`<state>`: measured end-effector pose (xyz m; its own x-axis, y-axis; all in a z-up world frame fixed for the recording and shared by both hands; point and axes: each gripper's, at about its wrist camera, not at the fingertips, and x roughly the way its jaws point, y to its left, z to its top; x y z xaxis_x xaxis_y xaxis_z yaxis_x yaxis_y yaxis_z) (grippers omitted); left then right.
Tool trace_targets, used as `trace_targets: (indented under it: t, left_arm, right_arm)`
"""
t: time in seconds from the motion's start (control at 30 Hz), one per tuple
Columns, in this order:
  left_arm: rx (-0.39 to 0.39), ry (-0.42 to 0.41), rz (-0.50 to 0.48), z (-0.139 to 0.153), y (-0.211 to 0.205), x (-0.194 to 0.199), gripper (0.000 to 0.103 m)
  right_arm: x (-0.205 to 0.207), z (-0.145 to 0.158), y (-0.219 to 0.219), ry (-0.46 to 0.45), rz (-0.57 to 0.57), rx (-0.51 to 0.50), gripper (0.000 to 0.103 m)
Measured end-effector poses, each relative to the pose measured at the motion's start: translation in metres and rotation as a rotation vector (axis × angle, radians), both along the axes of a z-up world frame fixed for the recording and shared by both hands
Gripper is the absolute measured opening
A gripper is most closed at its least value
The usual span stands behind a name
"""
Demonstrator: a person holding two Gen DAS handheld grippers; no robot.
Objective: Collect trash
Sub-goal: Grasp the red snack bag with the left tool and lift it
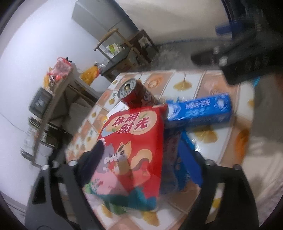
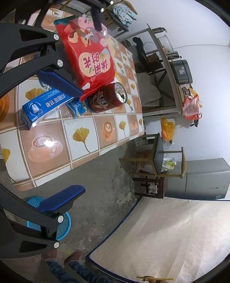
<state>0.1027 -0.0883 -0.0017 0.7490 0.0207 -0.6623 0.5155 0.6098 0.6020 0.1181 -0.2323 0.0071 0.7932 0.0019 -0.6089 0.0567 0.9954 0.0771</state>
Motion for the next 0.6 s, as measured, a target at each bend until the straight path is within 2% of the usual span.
trace_targets:
  t: [0.1,0.2,0.4,0.6]
  left_arm:
    - [0.073,0.003,0.028,-0.015,-0.003,0.008,0.058]
    - [0.111,-0.014,0.040,-0.017,-0.005,0.011,0.049]
    - [0.169,-0.077,0.049,-0.020,-0.009,0.006,0.019]
    - [0.201,-0.164,0.034,-0.011,-0.011,-0.005,0.004]
  right_arm:
    - [0.001,-0.004,-0.003,0.006,0.003,0.013,0.097]
    - [0.002,-0.008,-0.005,0.013,0.002,0.027,0.097]
    - [0.002,-0.010,-0.009,0.015,0.004,0.045,0.097]
    - [-0.001,-0.010,-0.009,0.013,0.002,0.050,0.097]
